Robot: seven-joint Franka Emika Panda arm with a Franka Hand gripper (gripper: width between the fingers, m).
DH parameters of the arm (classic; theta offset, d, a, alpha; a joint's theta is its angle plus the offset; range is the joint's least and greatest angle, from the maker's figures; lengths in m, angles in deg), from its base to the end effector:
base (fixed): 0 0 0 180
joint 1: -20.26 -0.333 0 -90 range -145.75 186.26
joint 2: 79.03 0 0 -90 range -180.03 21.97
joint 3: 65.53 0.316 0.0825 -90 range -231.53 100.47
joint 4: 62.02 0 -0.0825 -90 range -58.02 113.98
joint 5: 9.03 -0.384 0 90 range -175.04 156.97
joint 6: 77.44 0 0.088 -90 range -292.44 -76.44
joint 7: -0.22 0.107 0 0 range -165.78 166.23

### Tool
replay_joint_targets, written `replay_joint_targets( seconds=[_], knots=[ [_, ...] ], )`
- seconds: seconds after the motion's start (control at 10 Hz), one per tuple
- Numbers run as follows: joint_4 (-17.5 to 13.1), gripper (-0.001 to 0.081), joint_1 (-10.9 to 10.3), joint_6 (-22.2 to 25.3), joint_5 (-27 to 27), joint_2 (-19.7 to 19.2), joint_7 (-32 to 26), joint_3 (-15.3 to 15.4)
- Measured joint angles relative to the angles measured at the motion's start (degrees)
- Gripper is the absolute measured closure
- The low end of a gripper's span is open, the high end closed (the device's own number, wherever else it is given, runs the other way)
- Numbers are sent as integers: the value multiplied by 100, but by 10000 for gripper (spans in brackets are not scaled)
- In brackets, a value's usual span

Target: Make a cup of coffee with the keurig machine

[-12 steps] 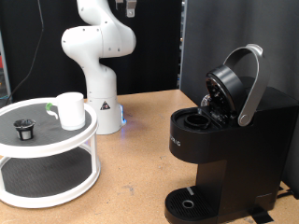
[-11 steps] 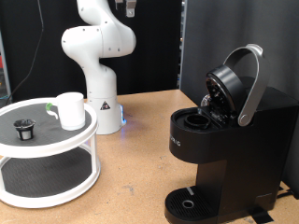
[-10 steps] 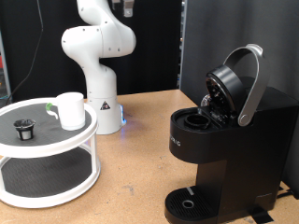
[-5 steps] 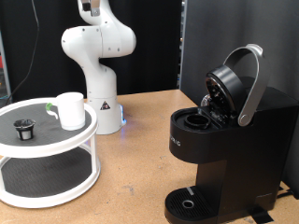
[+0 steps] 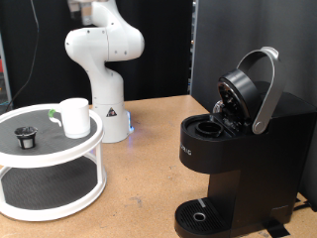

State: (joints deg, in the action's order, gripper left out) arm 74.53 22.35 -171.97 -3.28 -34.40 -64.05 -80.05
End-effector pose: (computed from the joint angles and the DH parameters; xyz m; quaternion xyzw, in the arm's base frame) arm 0.3010 -0.1212 0.5723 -0.8982 -0.4377 -0.0355 0.0209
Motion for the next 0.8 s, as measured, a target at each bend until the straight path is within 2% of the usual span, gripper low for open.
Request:
replay_joint_targets(
  seconds=[0.2,0.6,0.8],
  knots=[
    [47,3,94,-41,519,-93,-457,-281],
    [58,3,118,-58,611,-164,-627,-392],
    [74,3,151,-194,698,-176,-687,-595]
  ],
)
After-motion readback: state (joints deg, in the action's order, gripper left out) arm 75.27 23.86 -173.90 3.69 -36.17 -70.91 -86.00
